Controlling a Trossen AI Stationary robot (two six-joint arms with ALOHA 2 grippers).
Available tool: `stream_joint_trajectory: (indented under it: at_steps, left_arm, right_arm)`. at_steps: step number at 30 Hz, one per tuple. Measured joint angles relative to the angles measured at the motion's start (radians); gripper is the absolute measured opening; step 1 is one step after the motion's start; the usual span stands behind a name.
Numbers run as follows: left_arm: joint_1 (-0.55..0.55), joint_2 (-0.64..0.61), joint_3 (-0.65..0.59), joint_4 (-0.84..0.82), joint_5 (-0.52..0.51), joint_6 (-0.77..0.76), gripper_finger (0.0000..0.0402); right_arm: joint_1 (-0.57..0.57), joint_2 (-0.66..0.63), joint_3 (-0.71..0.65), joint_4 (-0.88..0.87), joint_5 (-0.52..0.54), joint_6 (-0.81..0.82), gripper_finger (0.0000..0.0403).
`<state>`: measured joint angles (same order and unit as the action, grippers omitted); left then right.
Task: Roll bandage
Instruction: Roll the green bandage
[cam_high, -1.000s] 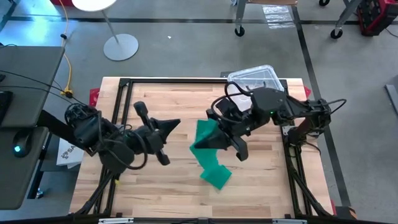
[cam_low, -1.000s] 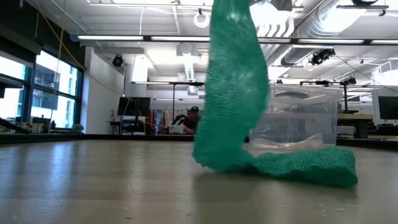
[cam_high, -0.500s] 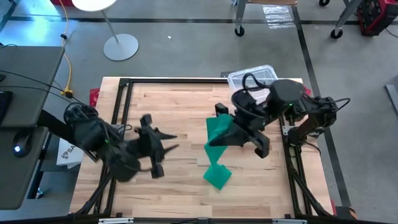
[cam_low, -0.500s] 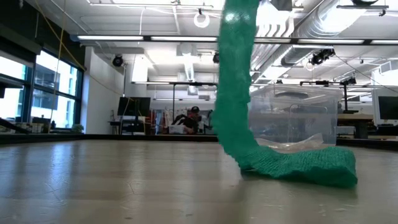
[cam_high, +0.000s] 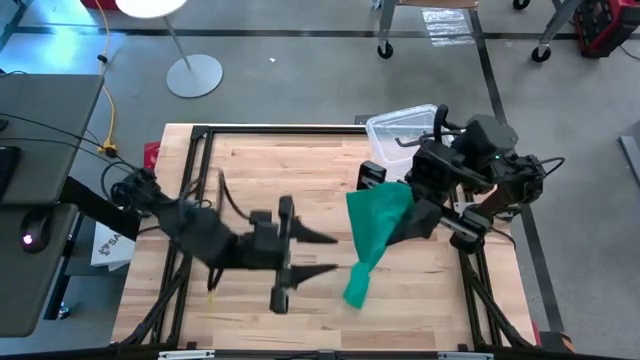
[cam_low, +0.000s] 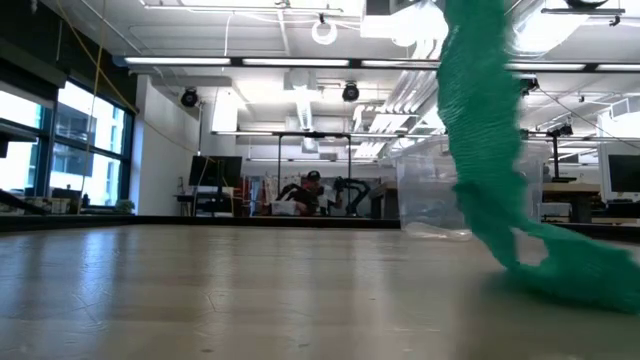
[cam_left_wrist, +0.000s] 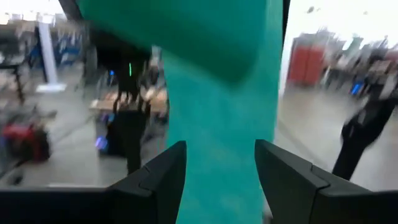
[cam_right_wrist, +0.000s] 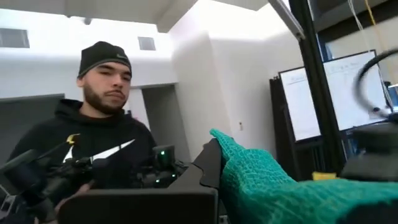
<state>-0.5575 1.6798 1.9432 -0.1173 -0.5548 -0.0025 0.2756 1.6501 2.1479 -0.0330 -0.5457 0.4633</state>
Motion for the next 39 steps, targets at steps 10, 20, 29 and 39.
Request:
stream_joint_trajectory:
  at_steps: [10, 20, 29, 39]
  left_arm:
    - [0.139, 0.002, 0.0, 0.062, 0.301, -0.297, 0.0216]
    - [0.211, -0.007, -0.001, 0.03, 0.571, -0.445, 0.0247]
    - [0.134, -0.129, 0.001, -0.231, 0.247, -0.149, 0.0245]
    - [0.134, -0.062, -0.002, -0.16, 0.28, 0.202, 0.0241]
  right_arm:
    - [0.033, 0.001, 0.0, -0.08, -0.028, -0.027, 0.0]
    - [0.044, 0.001, 0.0, -0.217, 0.0, -0.077, 0.0]
    - [0.039, -0.007, 0.0, -0.377, -0.008, -0.078, 0.0]
    - [0.014, -0.008, 0.0, -0.329, -0.213, 0.07, 0.0]
